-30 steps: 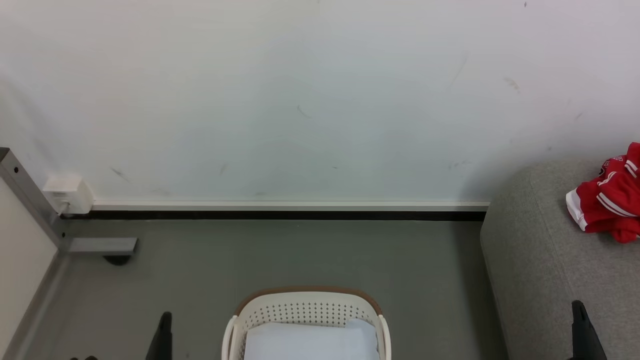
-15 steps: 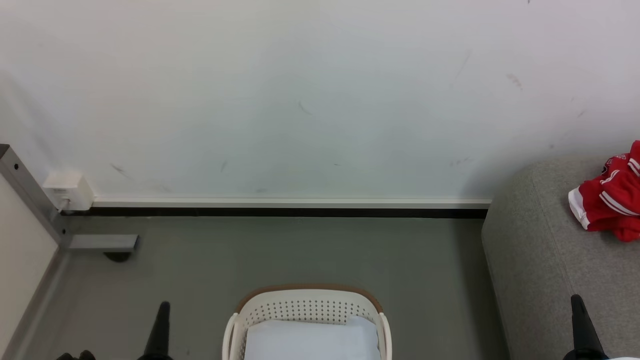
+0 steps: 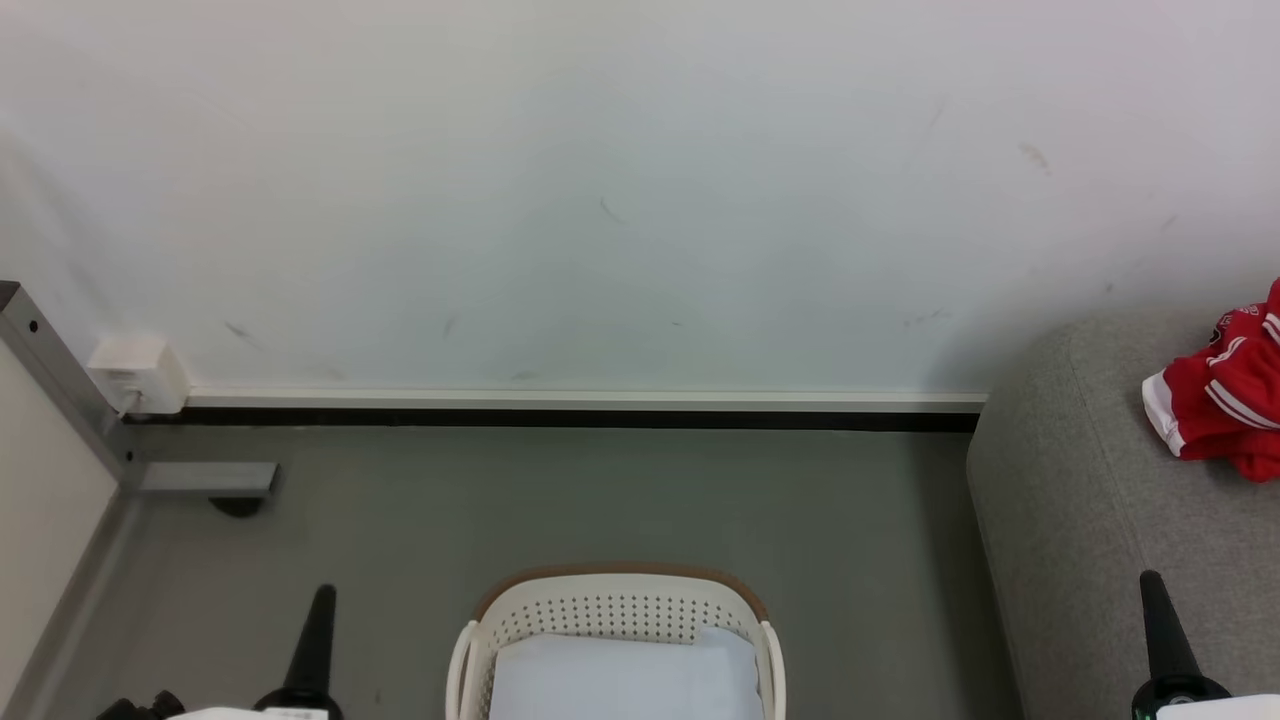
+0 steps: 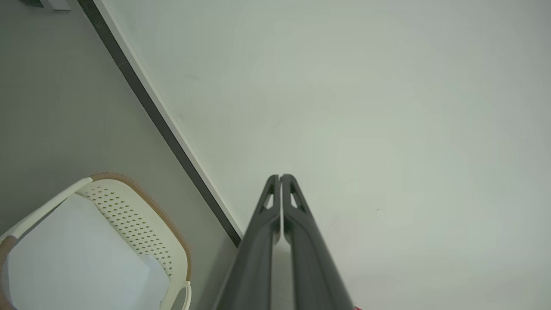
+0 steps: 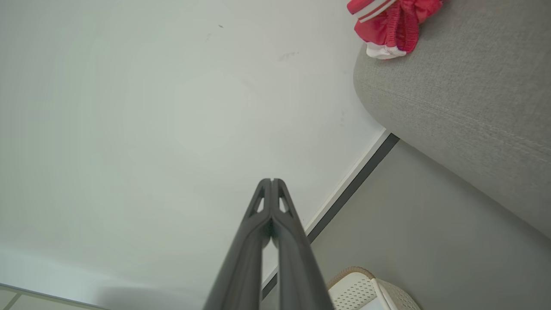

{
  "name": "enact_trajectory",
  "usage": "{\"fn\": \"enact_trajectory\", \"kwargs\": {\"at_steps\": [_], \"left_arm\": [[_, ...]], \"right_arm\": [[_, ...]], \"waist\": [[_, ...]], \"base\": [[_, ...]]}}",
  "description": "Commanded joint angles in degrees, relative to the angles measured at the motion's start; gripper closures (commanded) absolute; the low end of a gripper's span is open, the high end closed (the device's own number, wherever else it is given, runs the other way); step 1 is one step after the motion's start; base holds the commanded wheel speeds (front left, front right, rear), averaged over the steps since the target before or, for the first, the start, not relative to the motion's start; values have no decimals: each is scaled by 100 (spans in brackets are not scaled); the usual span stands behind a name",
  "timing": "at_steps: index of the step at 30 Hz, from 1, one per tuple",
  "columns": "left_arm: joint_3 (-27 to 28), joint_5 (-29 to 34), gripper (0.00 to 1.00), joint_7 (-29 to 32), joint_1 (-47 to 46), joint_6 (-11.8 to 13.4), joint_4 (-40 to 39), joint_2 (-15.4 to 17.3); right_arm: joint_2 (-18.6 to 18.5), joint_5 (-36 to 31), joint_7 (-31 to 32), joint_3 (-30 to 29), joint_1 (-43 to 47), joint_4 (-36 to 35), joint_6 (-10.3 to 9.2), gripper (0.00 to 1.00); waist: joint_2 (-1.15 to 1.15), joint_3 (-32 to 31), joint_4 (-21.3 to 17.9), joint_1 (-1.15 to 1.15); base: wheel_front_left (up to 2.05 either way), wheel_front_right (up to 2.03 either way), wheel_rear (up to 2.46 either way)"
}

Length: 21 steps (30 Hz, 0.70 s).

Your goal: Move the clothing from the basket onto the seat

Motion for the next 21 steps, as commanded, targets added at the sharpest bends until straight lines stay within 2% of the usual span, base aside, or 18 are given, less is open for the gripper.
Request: {"fn": "enact_trajectory", "kwargs": {"at_steps": [1, 21], "left_arm": [[25, -173, 100, 28, -111, -22, -59, 46], [107, -1173, 100, 306, -260, -28, -78, 52]], "right_arm": [[-57, 125, 36, -22, -110, -14, -7, 100], [-61, 1171, 310, -53, -303, 46, -9, 100]], "waist": [[0, 3, 1, 0], [0, 75, 30, 0]], "base": [[0, 0, 0], [0, 0, 0]]}}
